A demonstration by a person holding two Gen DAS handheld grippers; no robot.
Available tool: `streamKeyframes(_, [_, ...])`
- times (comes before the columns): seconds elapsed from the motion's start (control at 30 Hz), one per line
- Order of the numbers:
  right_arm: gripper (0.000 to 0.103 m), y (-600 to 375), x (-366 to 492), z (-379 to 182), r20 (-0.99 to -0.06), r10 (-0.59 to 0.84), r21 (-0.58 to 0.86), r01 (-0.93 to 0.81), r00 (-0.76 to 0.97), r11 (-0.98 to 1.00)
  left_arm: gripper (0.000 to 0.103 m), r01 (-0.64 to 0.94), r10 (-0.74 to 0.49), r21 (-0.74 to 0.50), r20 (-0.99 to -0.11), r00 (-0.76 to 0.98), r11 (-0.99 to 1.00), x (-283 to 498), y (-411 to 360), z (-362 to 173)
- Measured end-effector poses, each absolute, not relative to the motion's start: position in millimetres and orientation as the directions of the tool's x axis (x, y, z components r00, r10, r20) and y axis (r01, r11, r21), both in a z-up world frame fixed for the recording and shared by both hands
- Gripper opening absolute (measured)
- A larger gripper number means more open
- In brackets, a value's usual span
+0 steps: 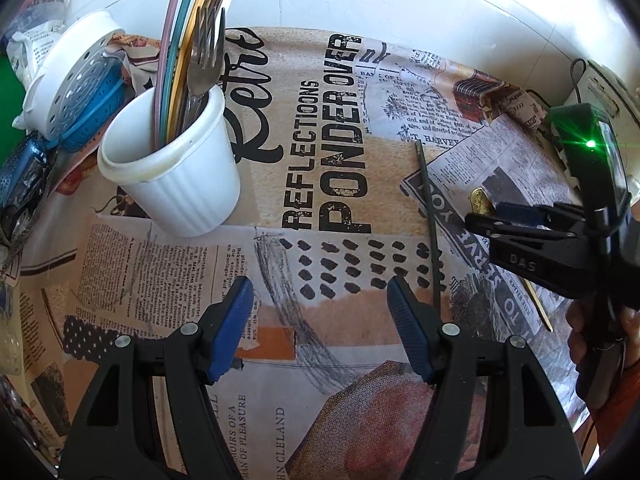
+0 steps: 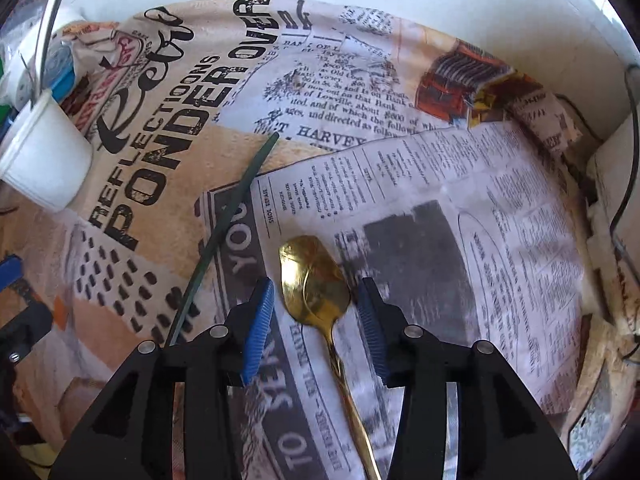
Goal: Organize utensils
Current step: 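Grasp the green stick with the left tool while the right tool grasps the gold spoon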
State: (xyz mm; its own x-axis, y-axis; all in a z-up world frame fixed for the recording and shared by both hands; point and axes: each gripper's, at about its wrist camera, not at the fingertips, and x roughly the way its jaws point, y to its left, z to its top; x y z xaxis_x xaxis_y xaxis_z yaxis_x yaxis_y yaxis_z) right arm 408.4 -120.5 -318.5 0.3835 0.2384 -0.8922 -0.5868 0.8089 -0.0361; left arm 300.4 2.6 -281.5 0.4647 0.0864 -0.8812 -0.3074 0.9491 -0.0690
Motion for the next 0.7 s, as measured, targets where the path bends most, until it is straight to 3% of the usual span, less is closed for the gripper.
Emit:
streamKeyframes(0.13, [0.042,-117,407,-320,-0.878,0.260,-0.035,-0.596,0.403,0.802,0.068,-0.304,0.088,-0.070,-0.875,0.475,0.950,301,2,-277])
streamKeyframes(0.23, [0.032,-120,409,-320,-0.873,0.255,-0.038,-0.578,0.417,0.815,0.068,-0.296,0.086,-0.069,-0.873,0.480,0.953,303,1,-275])
streamKeyframes(0.43, [0.031,-133,413,-315,-0.880,0.301,0.053,-0.555,0.367,0.830,0.068,-0.262,0.055,-0.081,-0.879,0.473,0.962,314,-3,-275])
streamKeyframes(0.7, [0.031,-171,399,-270,-0.822,0.375,0.117,-0.518,0.429,0.848,0.068,-0.192,-0.026,-0.121,-0.898,0.439,0.974,350,-21,-286])
